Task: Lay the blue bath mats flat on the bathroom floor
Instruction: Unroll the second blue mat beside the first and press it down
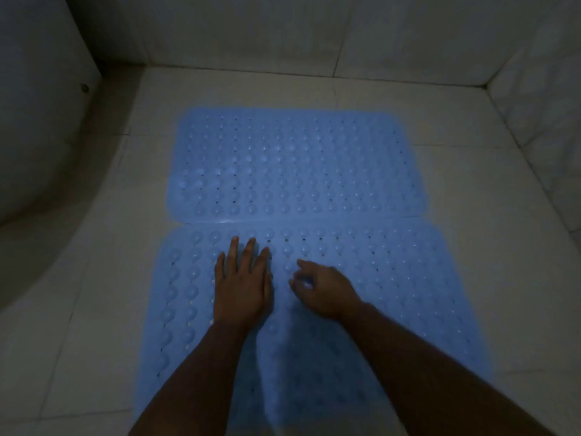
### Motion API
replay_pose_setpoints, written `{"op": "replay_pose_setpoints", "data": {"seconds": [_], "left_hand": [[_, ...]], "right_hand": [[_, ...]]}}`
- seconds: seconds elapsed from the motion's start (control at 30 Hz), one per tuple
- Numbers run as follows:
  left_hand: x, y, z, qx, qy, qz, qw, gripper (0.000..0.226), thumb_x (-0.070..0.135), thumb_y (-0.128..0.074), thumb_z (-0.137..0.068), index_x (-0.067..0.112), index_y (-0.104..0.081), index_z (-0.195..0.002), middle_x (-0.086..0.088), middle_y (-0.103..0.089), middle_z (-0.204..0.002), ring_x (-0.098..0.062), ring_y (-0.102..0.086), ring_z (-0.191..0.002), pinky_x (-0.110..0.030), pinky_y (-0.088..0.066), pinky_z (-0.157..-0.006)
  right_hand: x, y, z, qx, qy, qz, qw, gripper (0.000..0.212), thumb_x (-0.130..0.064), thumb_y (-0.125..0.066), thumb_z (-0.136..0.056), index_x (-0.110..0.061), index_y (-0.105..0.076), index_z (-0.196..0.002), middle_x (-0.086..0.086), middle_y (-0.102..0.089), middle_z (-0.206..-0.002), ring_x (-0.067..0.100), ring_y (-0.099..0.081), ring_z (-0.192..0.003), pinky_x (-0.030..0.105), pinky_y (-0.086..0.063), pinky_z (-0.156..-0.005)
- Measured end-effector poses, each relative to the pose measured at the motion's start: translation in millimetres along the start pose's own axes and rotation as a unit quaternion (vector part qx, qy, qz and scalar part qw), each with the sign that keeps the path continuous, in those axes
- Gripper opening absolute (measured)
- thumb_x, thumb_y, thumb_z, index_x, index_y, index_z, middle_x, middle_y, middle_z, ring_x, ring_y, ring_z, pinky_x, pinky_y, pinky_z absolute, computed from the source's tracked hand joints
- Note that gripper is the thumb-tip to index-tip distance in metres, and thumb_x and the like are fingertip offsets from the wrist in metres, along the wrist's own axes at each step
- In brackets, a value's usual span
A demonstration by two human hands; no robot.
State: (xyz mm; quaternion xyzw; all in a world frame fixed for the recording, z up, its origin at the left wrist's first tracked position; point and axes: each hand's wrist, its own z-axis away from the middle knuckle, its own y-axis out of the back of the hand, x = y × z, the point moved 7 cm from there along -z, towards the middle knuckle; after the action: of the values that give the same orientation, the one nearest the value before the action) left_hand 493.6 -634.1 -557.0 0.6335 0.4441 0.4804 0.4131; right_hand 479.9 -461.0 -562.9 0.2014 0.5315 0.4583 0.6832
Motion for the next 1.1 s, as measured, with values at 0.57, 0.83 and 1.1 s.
{"op": "replay_pose_setpoints", "data": {"seconds": [0.57, 0.83, 1.1], "left_hand": [[133, -74, 37, -0.182, -0.143, 0.005, 0.973, 0.082, 0.067, -0.033, -0.098, 0.018, -0.020, -0.162, -0.012, -0.001, -0.171, -0.035, 0.008, -0.157, -0.061, -0.014, -0.123], [138, -65, 36, -0.187, -0.165, 0.002, 0.968, 0.085, 0.071, -0.027, -0.099, 0.016, -0.016, -0.163, -0.008, -0.002, -0.171, -0.029, 0.005, -0.158, -0.059, -0.007, -0.125], [137, -38, -20, -0.109, -0.198, 0.002, 0.974, 0.037, 0.039, -0.042, -0.094, 0.020, -0.072, -0.091, 0.000, -0.074, -0.110, -0.024, -0.071, -0.094, -0.039, -0.046, -0.082]], "right_hand": [[54, 98, -14, 0.162, 0.027, 0.014, 0.986, 0.051, -0.061, -0.039, -0.095, -0.027, -0.070, -0.114, -0.004, -0.071, -0.115, 0.018, -0.061, -0.111, 0.034, -0.049, -0.094], [85, 111, -25, 0.239, 0.013, -0.004, 0.971, 0.047, -0.057, -0.040, -0.095, -0.024, -0.072, -0.105, -0.002, -0.071, -0.103, 0.021, -0.061, -0.103, 0.039, -0.051, -0.088], [86, 112, -21, 0.155, -0.018, 0.003, 0.988, 0.053, -0.063, -0.035, -0.092, -0.022, -0.070, -0.093, 0.001, -0.071, -0.096, 0.023, -0.065, -0.095, 0.040, -0.053, -0.083]]}}
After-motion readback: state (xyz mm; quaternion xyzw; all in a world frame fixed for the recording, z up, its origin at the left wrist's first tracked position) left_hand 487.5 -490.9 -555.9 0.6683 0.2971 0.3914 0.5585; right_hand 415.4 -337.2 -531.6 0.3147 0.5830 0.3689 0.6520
